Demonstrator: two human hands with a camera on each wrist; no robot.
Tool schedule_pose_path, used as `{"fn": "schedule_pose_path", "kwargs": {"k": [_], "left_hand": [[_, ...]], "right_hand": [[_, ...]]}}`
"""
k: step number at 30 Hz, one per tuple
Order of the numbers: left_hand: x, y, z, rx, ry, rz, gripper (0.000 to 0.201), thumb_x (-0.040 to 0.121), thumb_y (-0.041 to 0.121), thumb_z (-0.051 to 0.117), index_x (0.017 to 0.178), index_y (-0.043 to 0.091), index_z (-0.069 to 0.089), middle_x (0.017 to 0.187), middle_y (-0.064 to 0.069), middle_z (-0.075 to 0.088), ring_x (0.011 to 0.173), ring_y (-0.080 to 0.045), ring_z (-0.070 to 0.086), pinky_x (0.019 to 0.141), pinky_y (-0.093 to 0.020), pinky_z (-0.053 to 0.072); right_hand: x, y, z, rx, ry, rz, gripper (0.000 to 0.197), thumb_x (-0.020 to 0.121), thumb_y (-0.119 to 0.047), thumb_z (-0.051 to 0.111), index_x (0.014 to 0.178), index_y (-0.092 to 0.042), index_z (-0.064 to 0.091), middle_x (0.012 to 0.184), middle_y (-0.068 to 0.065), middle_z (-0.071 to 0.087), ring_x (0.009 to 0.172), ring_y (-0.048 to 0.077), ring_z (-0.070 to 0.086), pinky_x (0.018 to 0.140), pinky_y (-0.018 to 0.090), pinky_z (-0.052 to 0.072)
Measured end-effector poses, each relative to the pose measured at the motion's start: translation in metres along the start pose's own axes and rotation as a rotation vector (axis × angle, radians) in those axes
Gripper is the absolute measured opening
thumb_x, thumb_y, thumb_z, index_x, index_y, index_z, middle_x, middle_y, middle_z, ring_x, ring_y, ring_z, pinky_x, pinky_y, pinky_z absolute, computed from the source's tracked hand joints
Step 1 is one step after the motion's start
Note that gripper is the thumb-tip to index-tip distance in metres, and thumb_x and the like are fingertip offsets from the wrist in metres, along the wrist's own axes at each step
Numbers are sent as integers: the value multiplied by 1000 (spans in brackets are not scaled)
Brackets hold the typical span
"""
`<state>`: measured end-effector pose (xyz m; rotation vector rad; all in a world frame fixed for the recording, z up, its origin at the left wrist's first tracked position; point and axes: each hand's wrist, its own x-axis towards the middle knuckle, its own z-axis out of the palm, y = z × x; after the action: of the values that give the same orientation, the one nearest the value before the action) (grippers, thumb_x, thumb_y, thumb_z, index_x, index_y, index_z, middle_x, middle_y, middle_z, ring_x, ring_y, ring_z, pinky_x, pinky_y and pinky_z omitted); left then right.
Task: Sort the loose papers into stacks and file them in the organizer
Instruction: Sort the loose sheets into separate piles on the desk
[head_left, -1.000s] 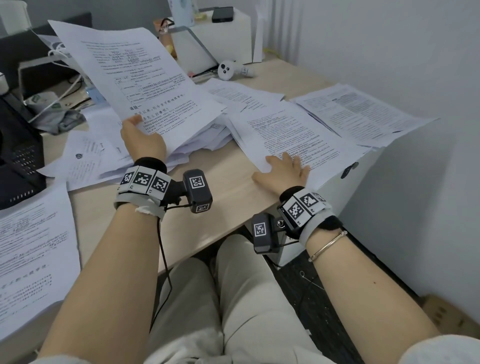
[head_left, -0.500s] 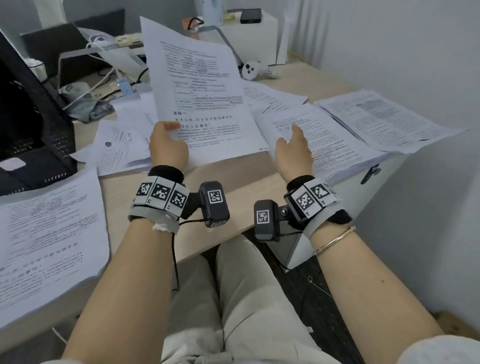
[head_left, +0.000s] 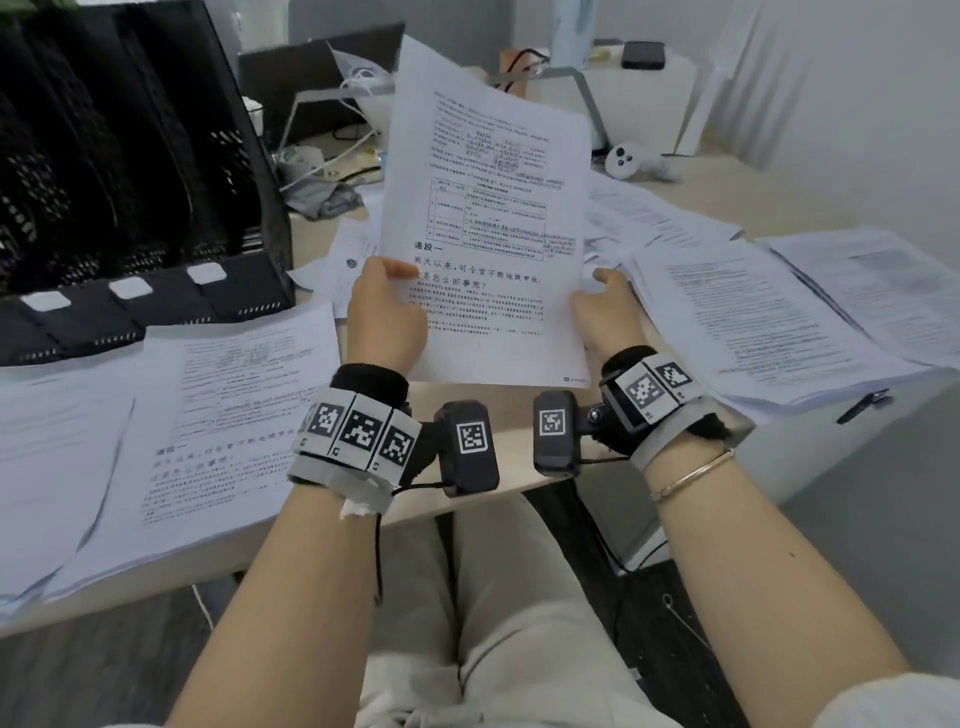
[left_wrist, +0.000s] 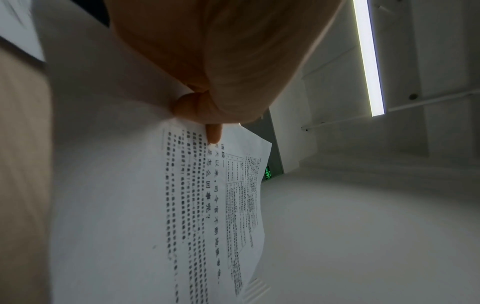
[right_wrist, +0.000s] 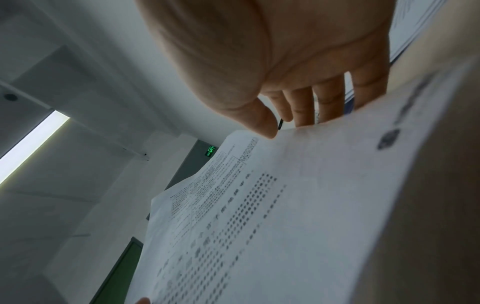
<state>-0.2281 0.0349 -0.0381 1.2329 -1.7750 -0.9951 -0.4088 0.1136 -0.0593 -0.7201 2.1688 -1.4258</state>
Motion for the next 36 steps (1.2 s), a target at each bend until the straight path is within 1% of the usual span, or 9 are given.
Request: {"fn": "schedule_pose_path", "kwargs": {"k": [4, 10, 12, 16, 20, 22, 26, 30, 36], "left_hand": [[0, -14, -22, -21, 29, -20, 48, 78, -14, 34, 112, 15, 51, 124, -6, 51, 111, -18, 50, 93, -28, 45], [-5, -24, -58, -27, 105, -15, 52, 79, -17, 33, 121, 9, 50, 129, -4, 44, 112, -11, 44, 94, -19, 40], [-5, -28, -70, -22, 125, -19, 55, 78, -17, 33, 123, 10, 49, 131, -6, 44, 117, -14, 44, 100, -23, 40], [-4, -42, -107, 18, 232, -83, 55, 78, -16, 34, 122, 13, 51, 132, -4, 47, 111, -13, 47, 95, -25, 40], [-1, -59, -154, 90, 379, -148, 51, 80, -12, 36, 118, 15, 54, 132, -2, 50, 120, -19, 47, 107, -41, 35], [-2, -65, -176, 123, 445, -169, 50, 80, -12, 36, 117, 15, 56, 131, -3, 51, 121, -21, 46, 108, -44, 33], [-7, -73, -214, 160, 548, -199, 49, 79, -10, 36, 112, 17, 61, 128, -4, 54, 119, -23, 49, 106, -46, 35], [-15, -74, -238, 174, 601, -206, 48, 80, -9, 35, 110, 16, 62, 129, -5, 54, 122, -24, 48, 107, -49, 33], [-28, -78, -250, 160, 585, -201, 47, 80, -9, 35, 109, 17, 61, 129, -6, 53, 120, -23, 50, 102, -45, 42]], "right_hand": [[-3, -11, 23, 5, -59, -66, 43, 89, -5, 44, 132, -8, 43, 117, 3, 56, 106, 21, 56, 95, 33, 46], [-8, -36, 54, -3, -70, -207, 44, 88, -1, 45, 131, -10, 44, 94, 3, 56, 87, 16, 54, 67, 20, 46], [-11, -46, 65, 41, -81, -230, 45, 87, 0, 45, 131, -12, 44, 93, 4, 59, 87, 19, 58, 72, 25, 49], [-27, -66, 91, 118, -182, -259, 52, 86, 1, 46, 134, -20, 42, 105, 11, 64, 93, 22, 63, 83, 36, 54], [-48, -86, 119, 141, -345, -328, 54, 86, 9, 46, 130, -22, 45, 81, 4, 60, 74, 15, 61, 67, 26, 53], [-59, -94, 132, 151, -460, -331, 47, 87, 11, 47, 123, -18, 52, 83, 8, 60, 70, 17, 61, 58, 26, 54], [-75, -107, 154, 86, -609, -364, 32, 88, 3, 55, 111, -17, 63, 97, 16, 66, 72, 21, 66, 73, 38, 57], [-85, -117, 167, -4, -665, -434, 28, 88, -5, 58, 112, -19, 63, 84, 5, 68, 61, 7, 62, 52, 20, 46], [-88, -120, 178, -36, -651, -448, 30, 90, -16, 61, 120, -19, 59, 76, -2, 61, 47, 1, 53, 48, 20, 39]]}}
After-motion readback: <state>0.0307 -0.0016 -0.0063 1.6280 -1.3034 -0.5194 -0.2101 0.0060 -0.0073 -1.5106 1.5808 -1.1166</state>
